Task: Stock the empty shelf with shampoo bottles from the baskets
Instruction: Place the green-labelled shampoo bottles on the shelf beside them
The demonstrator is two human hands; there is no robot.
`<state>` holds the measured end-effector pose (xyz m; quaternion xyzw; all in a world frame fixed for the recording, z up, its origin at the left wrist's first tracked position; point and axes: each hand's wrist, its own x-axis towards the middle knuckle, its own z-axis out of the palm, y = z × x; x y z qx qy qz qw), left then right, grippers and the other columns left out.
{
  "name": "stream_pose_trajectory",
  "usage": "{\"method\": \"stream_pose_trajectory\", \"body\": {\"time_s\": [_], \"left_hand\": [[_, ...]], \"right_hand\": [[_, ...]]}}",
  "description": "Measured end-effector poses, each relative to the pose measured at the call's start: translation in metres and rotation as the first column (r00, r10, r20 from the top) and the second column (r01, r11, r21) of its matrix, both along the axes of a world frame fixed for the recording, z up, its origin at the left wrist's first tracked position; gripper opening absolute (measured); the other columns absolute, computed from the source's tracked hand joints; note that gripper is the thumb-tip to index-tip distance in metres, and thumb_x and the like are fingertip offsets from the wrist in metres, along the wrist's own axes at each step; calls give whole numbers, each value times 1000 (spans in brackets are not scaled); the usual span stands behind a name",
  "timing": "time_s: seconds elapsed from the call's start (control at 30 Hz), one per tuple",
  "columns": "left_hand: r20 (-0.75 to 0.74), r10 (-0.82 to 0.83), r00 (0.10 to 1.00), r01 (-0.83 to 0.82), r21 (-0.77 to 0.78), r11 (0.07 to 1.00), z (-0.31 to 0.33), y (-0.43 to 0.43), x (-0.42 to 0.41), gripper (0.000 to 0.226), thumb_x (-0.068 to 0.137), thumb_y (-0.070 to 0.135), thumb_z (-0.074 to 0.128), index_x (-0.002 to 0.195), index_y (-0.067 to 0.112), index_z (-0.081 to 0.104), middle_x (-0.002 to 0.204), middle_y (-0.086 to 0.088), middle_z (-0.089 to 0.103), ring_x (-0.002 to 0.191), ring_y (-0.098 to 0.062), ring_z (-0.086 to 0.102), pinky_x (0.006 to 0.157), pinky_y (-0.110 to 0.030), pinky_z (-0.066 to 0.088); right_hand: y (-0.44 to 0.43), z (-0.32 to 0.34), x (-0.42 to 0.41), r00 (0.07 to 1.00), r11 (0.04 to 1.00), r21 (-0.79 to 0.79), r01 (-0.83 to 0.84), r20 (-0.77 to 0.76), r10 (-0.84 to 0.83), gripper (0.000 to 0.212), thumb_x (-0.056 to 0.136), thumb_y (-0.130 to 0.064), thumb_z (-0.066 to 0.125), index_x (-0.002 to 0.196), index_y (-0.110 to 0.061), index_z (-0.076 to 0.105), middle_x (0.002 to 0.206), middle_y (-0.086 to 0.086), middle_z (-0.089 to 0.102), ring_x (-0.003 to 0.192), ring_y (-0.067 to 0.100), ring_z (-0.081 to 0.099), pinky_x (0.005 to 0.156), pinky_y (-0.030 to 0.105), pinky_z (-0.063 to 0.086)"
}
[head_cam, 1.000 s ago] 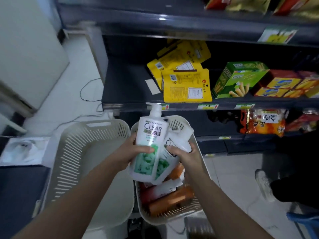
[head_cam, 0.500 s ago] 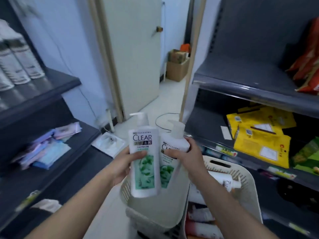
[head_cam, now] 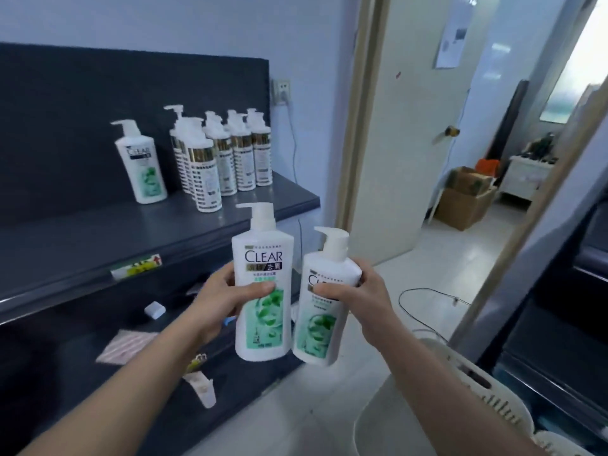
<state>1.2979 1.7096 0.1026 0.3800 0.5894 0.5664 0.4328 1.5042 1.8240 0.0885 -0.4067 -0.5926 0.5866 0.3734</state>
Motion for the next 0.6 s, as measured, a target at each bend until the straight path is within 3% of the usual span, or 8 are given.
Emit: {"method": "stream_pose_trajectory", "body": {"time_s": [0.07, 0.23, 0.4, 0.6], "left_hand": [[-45, 29, 999, -29, 16, 999, 6, -2, -25, 58, 55, 22, 89, 108, 15, 66, 101, -5, 76, 88, -23, 74, 62, -28, 57], [-58, 152, 987, -148, 75, 986, 27, -14, -102, 95, 25, 50, 94, 109, 16, 65, 100, -3, 76, 89, -23, 74, 67, -33, 59], [-63, 219, 974, -211, 117, 970, 40, -18, -160, 66, 49, 20, 91, 109, 15, 65, 99, -2, 76, 90, -23, 73, 65, -29, 59], [-39, 326, 945, -317, 144, 937, 51, -12, -219, 55, 61, 12, 82, 112, 14, 63, 100, -3, 76, 87, -21, 74, 64, -31, 59]], "right_hand": [[4, 6, -24, 1000, 1000, 22, -20, 17, 20, 61, 48, -18, 92, 103, -22, 67, 98, 3, 75, 91, 22, 73, 79, 40, 60], [10, 25, -112, 996, 993, 70, -92, -4, 93, 52, 59, -5, 91, 98, -25, 64, 96, 2, 75, 86, 20, 73, 76, 39, 61], [18, 41, -184, 986, 984, 72, -160, -35, 163, 63, 55, -8, 94, 108, -24, 63, 100, 0, 75, 89, 20, 74, 75, 39, 61], [36, 60, -255, 959, 956, 123, -266, -71, 276, 62, 56, -5, 93, 108, -22, 64, 100, -1, 75, 89, 17, 74, 76, 39, 61]]}}
